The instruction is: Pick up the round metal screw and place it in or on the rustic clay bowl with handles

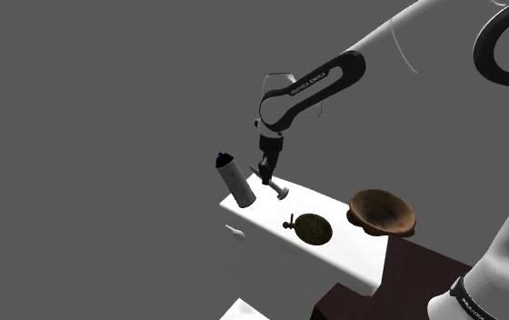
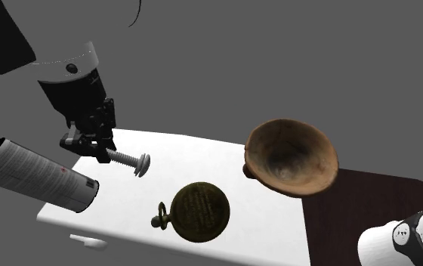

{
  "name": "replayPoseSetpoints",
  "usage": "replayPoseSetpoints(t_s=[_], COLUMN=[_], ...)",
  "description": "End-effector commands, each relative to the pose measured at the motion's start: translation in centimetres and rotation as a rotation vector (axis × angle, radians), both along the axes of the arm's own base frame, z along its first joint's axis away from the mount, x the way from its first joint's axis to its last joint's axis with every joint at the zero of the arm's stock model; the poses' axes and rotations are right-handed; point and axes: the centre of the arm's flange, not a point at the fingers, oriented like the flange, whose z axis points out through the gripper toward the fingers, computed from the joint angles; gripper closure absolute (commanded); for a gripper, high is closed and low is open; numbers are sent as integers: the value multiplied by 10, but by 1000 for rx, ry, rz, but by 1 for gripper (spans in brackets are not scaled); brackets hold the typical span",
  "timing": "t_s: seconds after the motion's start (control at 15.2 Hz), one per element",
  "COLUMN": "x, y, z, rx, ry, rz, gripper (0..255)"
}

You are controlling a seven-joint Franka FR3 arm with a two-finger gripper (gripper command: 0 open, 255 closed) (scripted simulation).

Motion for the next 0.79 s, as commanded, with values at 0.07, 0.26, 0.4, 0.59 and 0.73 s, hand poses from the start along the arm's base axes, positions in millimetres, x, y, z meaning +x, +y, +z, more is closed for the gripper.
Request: replayPoseSetpoints(t_s=[0.07,0.26,0.4,0.59,0.73], x=[0,0,0,0,0], y=[1,1,1,1,1], z=[16,32,43,59,69], rx=[0,0,0,0,0], ry=[0,0,0,0,0], rz=[0,0,0,0,0], gripper=[255,255,255,255,255])
